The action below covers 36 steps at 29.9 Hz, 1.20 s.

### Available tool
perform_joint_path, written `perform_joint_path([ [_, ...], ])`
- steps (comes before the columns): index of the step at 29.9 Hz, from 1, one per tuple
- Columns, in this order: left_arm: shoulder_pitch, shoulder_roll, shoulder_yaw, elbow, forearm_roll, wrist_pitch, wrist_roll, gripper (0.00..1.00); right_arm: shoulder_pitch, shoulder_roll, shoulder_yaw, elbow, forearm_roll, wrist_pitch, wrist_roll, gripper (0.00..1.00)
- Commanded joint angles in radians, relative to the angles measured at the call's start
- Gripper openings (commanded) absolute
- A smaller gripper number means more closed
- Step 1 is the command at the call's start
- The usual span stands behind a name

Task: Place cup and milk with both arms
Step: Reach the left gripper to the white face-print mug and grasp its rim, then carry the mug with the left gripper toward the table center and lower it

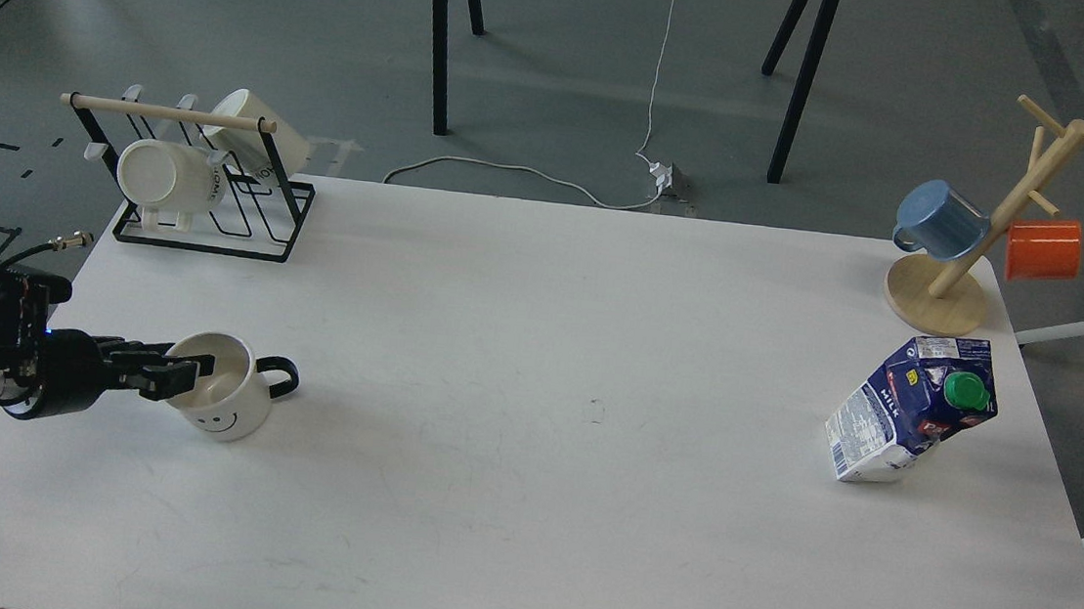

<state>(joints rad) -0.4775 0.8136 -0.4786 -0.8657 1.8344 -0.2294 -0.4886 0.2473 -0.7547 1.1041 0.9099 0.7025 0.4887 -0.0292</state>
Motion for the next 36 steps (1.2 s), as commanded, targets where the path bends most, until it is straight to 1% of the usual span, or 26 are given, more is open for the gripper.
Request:
perform_joint_path([
  [1,0.005,0.001,0.006,-0.001,0.0,0.045,0.0,0.05,0.0,0.0,0.0,-0.002,0.0,0.0,0.0,0.99],
  [4,0.008,0.001,0.02,-0.001,0.0,0.073,0.0,0.0,0.0,0.0,0.0,-0.002,0.0,0.0,0.0,0.99],
  [13,0.013,0.006,0.023,-0.015,0.0,0.076,0.0,0.0,0.0,0.0,0.0,-0.002,0.0,0.0,0.0,0.99],
  [17,-0.001,0.015,0.021,-0.076,-0.001,0.07,0.0,0.0,0.0,0.002,0.002,-0.017,0.0,0.0,0.0,0.99],
  [20,-0.077,0.012,0.023,-0.092,-0.006,0.062,0.0,0.0,0.004,0.002,0.01,-0.043,0.0,0.0,0.003,0.99],
  [22,-0.13,0.004,0.028,-0.092,-0.009,0.03,0.0,0.0,0.006,0.002,0.017,-0.051,0.002,0.0,0.005,0.98],
  [24,-0.157,-0.004,0.038,-0.09,-0.007,-0.01,0.0,0.0,0.01,0.002,0.02,-0.052,0.003,0.0,0.008,0.98],
  [29,-0.228,-0.168,0.075,-0.05,-0.007,-0.024,0.0,0.0,0.012,0.002,0.02,-0.055,0.003,0.0,0.008,0.98],
  [32,-0.253,-0.229,0.107,-0.006,-0.007,-0.022,0.0,0.0,0.018,0.0,0.02,-0.06,0.003,0.0,0.008,0.99],
  [36,-0.268,-0.312,0.13,0.017,-0.007,-0.024,0.0,0.0,0.02,0.0,0.02,-0.06,0.003,0.0,0.008,0.98],
])
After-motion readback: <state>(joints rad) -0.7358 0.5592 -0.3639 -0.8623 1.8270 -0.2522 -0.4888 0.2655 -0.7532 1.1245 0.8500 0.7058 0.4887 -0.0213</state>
